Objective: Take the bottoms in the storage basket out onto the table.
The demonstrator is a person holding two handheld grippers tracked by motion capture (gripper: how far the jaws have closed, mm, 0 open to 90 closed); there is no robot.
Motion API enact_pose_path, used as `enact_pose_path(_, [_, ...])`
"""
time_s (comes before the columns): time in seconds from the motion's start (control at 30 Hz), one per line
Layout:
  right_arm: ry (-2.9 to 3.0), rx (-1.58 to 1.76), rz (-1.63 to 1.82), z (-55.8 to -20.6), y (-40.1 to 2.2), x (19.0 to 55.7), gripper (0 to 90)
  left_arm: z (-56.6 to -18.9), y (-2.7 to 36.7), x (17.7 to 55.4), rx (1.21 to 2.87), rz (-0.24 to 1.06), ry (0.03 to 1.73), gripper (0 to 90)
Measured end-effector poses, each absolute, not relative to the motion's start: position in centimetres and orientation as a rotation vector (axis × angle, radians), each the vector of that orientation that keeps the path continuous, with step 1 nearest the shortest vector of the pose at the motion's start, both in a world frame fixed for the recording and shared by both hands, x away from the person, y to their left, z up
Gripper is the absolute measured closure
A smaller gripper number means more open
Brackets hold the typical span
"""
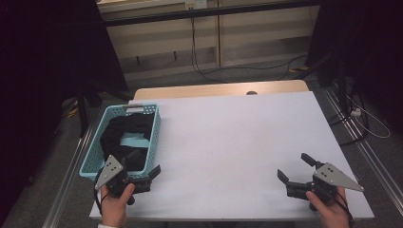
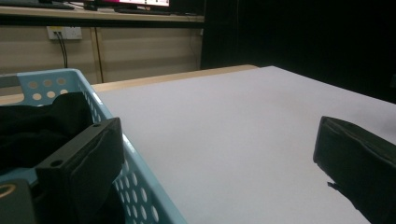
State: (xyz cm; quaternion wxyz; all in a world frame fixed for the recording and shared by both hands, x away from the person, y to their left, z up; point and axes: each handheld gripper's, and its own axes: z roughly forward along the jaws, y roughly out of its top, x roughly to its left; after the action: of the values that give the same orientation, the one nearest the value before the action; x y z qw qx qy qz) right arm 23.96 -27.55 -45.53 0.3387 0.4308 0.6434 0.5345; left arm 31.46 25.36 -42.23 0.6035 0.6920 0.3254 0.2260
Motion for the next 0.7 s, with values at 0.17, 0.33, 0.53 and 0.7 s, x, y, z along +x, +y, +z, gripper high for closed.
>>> enact_pose_path(0.17, [1.662, 1.129, 1.399, -45.5, -27.8, 24.1, 1.3, -42.4, 24.9, 31.6, 1.618, 0.515, 0.752, 1.9])
enact_pose_path(0.33, [1.670, 1.138, 1.400, -45.6, -27.8, 23.9, 1.3, -42.1, 24.7, 31.6, 1.612, 0.518, 0.751, 1.9])
enact_pose_path(0.53, [1.656, 1.137, 1.387, -45.4, -28.1, 23.6, 1.3, -41.6, 24.7, 31.7, 1.596, 0.518, 0.742, 1.8])
enact_pose_path(0.7, [1.667, 1.124, 1.383, -45.4, -27.9, 23.8, 1.3, -40.8, 25.0, 31.7, 1.576, 0.523, 0.744, 1.8])
